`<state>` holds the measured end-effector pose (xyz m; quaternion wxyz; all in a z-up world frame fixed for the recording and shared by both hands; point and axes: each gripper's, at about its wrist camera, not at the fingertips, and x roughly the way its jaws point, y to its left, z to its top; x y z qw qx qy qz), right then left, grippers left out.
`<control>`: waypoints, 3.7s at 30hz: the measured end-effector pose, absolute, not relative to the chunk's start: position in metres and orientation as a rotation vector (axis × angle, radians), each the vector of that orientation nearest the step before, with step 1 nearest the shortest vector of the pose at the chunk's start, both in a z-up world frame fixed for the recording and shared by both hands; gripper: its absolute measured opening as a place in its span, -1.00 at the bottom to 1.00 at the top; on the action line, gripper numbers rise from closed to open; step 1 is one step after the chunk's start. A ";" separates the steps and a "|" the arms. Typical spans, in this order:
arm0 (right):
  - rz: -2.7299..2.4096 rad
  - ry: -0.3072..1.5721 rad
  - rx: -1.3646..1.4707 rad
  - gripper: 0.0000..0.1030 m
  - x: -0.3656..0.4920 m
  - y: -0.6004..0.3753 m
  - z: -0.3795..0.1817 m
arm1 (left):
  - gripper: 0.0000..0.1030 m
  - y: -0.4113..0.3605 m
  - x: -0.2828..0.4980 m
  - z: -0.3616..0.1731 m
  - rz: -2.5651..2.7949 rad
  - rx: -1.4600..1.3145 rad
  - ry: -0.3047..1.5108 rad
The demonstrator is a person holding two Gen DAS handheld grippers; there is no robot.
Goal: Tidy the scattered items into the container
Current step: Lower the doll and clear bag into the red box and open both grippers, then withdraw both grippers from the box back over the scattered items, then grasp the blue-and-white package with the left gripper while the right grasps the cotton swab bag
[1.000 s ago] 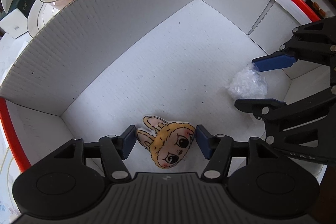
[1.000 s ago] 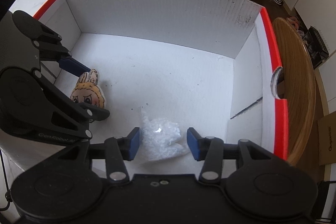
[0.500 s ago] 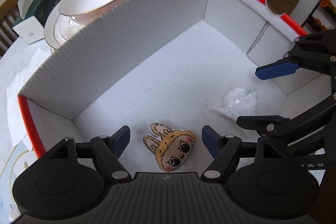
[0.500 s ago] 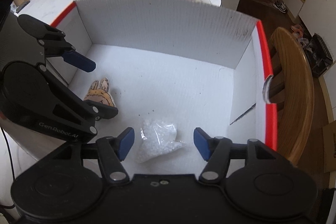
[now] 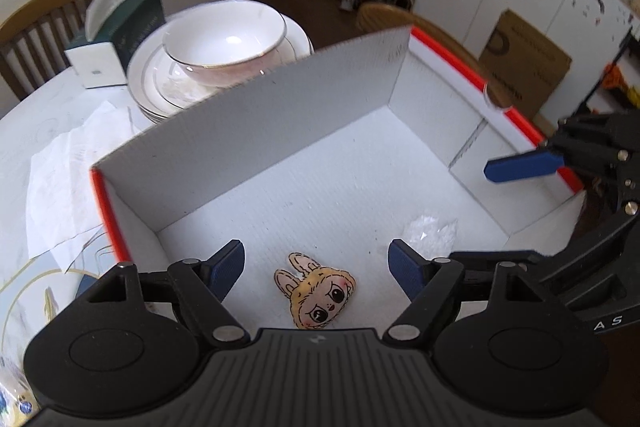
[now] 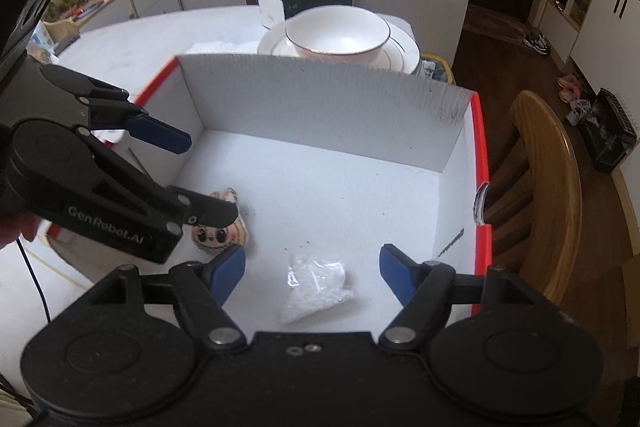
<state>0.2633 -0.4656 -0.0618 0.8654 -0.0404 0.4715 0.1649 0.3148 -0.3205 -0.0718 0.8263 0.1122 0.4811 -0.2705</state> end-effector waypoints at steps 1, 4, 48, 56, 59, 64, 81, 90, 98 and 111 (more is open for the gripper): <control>0.350 0.981 -0.078 0.49 0.262 -0.465 -0.061 | 0.53 -0.319 0.312 -0.069 -0.575 0.232 1.008; 0.360 0.961 -0.055 0.50 0.256 -0.466 -0.055 | 0.53 -0.313 0.303 -0.059 -0.576 0.223 0.969; 0.374 0.798 -0.019 0.79 0.196 -0.278 -0.030 | 1.00 -0.071 0.167 -0.023 -0.456 0.026 0.651; 0.395 0.781 -0.070 0.79 0.186 -0.228 -0.037 | 1.00 -0.022 0.146 -0.033 -0.425 0.024 0.662; 0.398 0.786 -0.077 0.79 0.184 -0.213 -0.042 | 1.00 -0.006 0.141 -0.036 -0.413 0.014 0.665; 0.400 0.799 -0.070 0.78 0.183 -0.190 -0.050 | 1.00 0.019 0.143 -0.041 -0.353 0.023 0.675; 0.330 0.842 -0.095 0.48 0.196 -0.117 -0.084 | 0.99 0.062 0.184 -0.069 -0.220 0.087 0.731; 0.302 0.921 0.023 0.41 0.217 -0.113 -0.093 | 0.99 0.074 0.202 -0.081 -0.235 0.050 0.799; 0.258 0.961 0.058 0.30 0.227 -0.103 -0.106 | 0.99 0.085 0.226 -0.088 -0.206 -0.057 0.890; 0.266 0.997 0.162 -0.15 0.237 -0.106 -0.112 | 0.74 0.086 0.237 -0.104 -0.211 -0.127 0.952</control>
